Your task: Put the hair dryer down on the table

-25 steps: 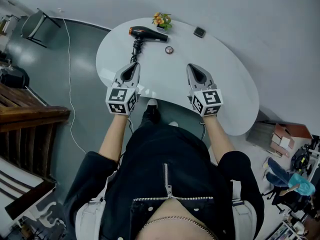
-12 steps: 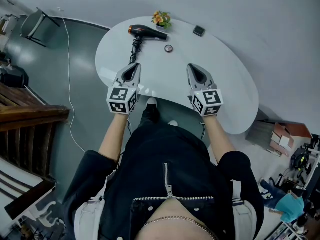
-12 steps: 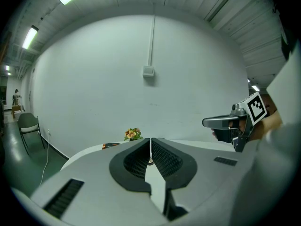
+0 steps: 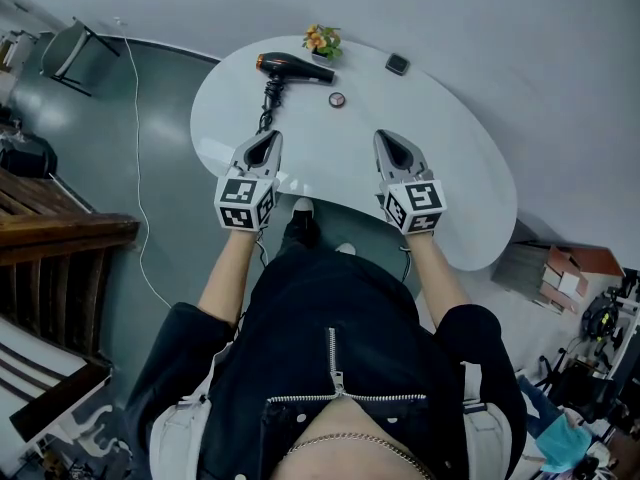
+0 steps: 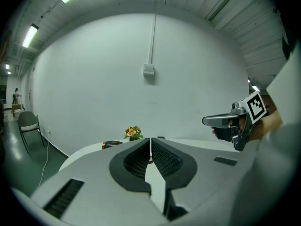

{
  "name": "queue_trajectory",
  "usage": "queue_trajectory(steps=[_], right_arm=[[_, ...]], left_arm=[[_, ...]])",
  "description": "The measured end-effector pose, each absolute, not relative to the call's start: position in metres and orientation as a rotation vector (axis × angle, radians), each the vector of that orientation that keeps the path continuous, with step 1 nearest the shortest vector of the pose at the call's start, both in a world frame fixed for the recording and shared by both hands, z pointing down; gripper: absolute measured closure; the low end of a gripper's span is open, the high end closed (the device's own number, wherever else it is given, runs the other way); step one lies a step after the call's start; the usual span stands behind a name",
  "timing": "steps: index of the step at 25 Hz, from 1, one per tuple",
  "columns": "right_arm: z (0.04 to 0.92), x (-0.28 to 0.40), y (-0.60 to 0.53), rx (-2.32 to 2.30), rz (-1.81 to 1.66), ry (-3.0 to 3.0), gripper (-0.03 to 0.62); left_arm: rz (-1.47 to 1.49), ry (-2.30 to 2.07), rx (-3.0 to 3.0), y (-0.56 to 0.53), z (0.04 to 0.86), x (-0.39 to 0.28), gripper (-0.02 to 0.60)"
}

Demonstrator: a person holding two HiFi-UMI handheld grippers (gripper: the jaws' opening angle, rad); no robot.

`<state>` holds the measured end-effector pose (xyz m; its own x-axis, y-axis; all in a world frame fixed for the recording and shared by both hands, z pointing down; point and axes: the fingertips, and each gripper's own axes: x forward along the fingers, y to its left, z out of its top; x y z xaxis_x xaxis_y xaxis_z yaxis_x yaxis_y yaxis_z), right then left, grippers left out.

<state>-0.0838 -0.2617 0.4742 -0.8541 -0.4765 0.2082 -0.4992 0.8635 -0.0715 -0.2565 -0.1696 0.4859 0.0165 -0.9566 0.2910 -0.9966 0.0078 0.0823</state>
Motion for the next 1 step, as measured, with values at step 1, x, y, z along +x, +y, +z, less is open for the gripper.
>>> queue_trajectory(steps=[1], right_arm=[[0.4738,-0.0839,-0.2614,0.751,0.179,-2.853,0.591]], left_arm=[[0.219,-2.021,2.030,-0.1690,0.4864,-0.2567,0.554]])
